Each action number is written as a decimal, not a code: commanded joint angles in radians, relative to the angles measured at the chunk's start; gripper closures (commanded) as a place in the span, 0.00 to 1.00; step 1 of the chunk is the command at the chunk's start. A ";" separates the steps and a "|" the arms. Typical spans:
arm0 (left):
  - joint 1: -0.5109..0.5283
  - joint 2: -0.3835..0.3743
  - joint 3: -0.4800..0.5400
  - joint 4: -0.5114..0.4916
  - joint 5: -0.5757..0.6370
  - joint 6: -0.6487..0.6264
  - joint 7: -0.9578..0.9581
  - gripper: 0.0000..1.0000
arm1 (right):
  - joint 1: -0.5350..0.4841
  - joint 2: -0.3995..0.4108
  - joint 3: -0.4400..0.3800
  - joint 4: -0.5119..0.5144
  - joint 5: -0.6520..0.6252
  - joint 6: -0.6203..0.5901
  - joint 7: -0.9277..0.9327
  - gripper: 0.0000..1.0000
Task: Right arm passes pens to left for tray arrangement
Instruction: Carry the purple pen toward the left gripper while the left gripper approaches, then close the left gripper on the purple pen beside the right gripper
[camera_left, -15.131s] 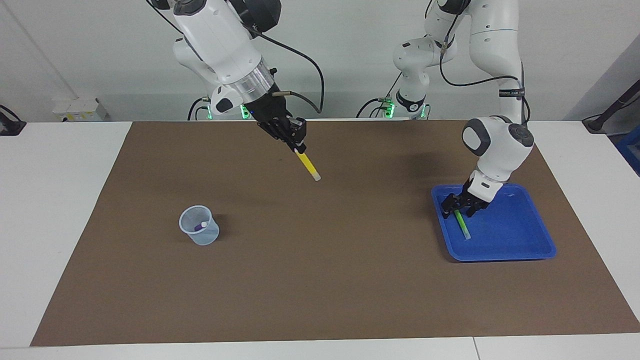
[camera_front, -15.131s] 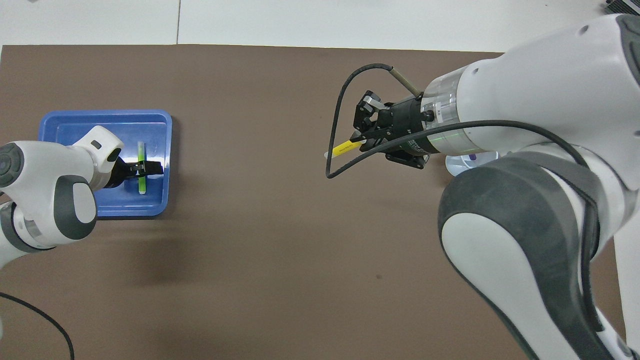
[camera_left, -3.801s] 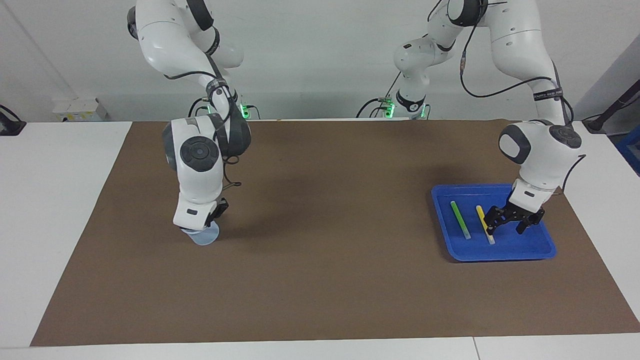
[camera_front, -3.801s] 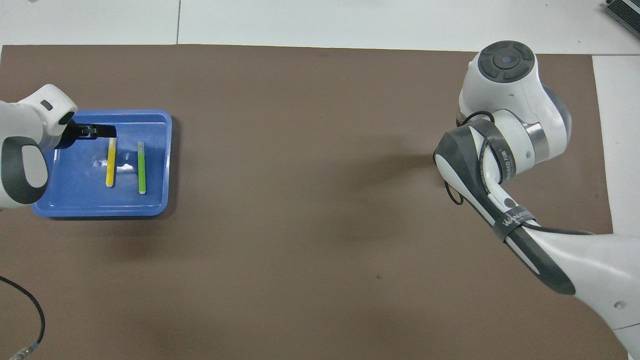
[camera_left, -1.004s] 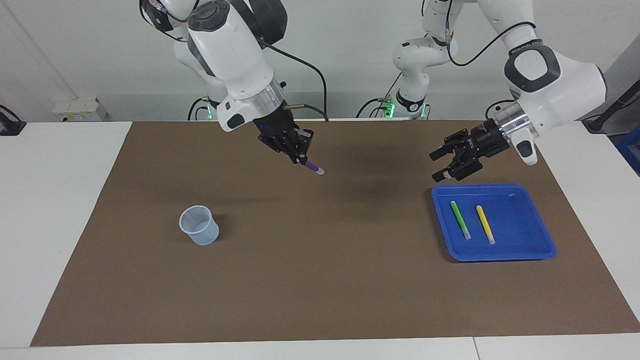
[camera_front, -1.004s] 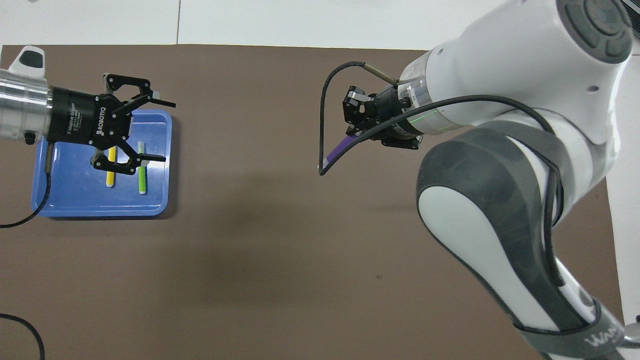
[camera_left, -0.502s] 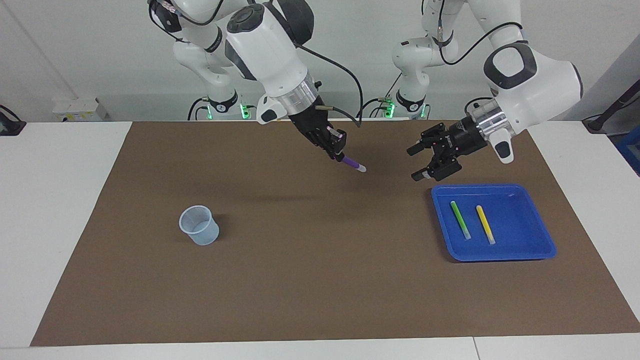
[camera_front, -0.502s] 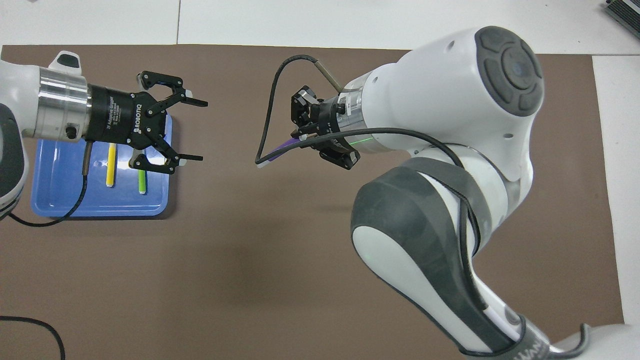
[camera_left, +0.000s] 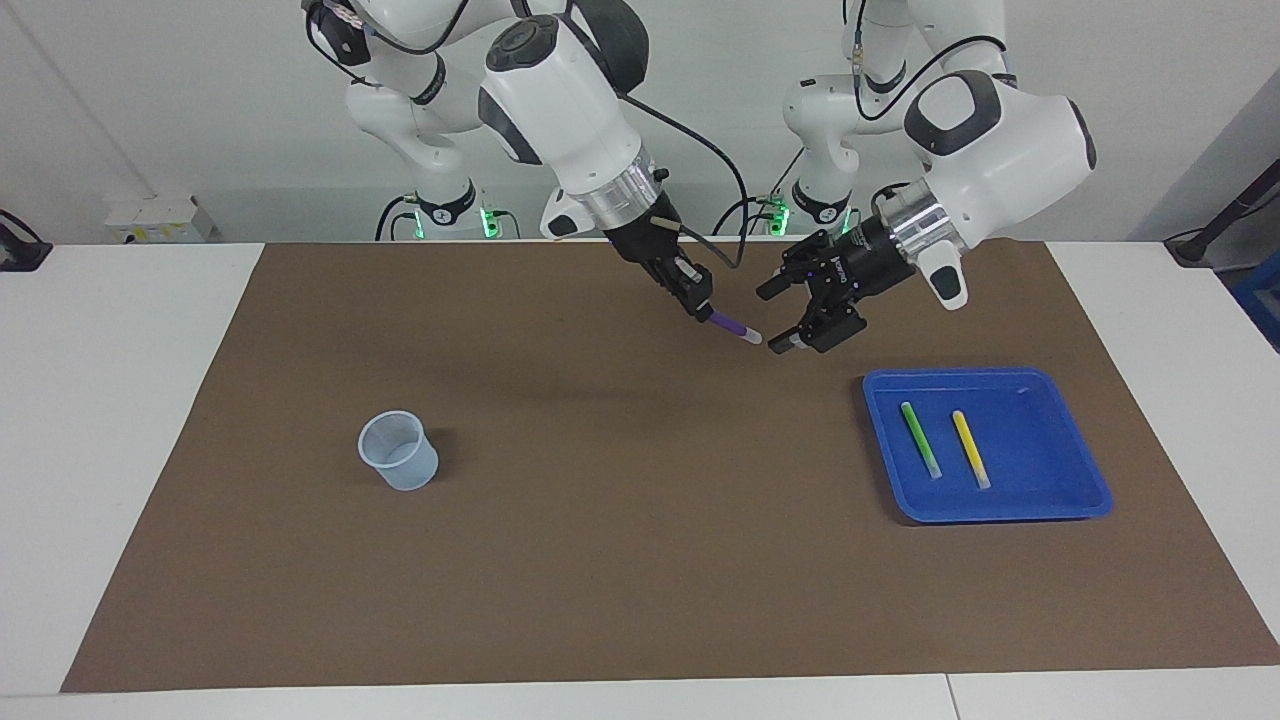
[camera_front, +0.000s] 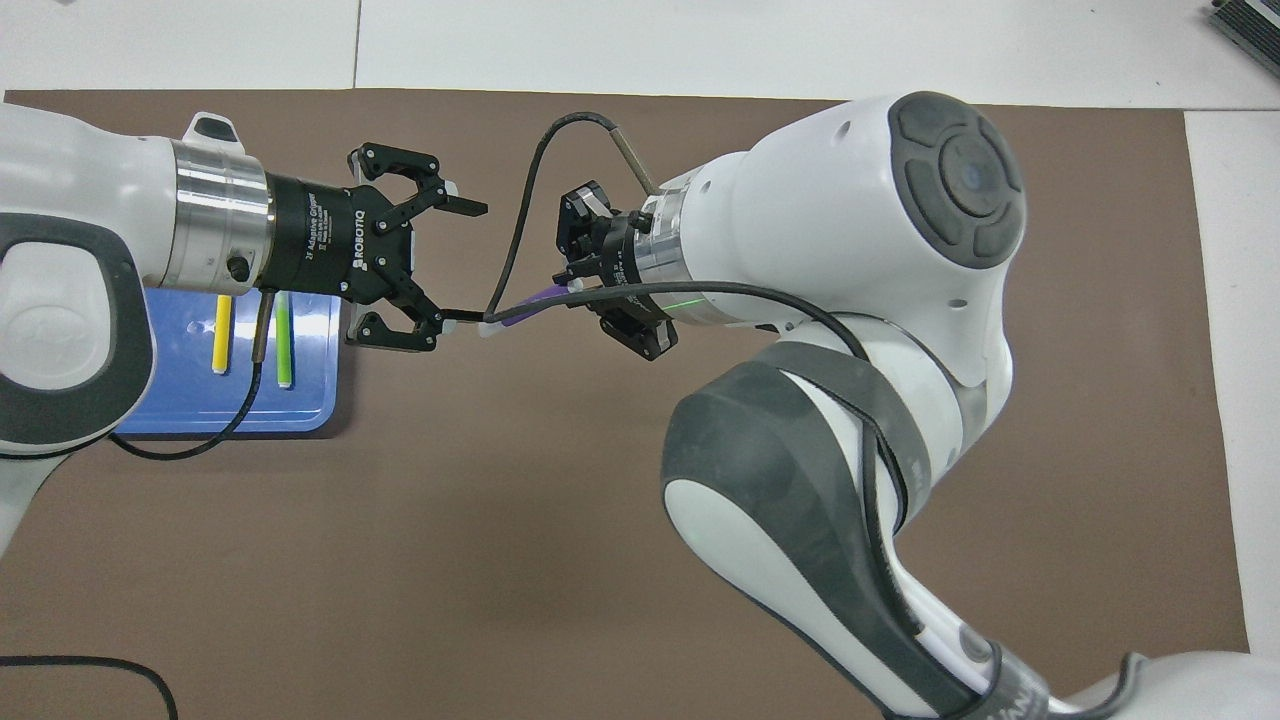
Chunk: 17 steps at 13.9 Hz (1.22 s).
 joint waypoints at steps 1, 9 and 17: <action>0.004 -0.093 0.019 -0.145 -0.009 0.023 0.001 0.07 | -0.010 -0.003 0.005 -0.021 0.056 0.022 0.018 1.00; -0.028 -0.153 0.012 -0.236 -0.009 0.098 -0.016 0.14 | -0.023 0.004 0.005 -0.021 0.118 -0.012 0.029 1.00; -0.085 -0.193 0.012 -0.317 -0.009 0.184 -0.005 0.14 | -0.015 0.010 0.005 -0.022 0.138 0.045 0.104 1.00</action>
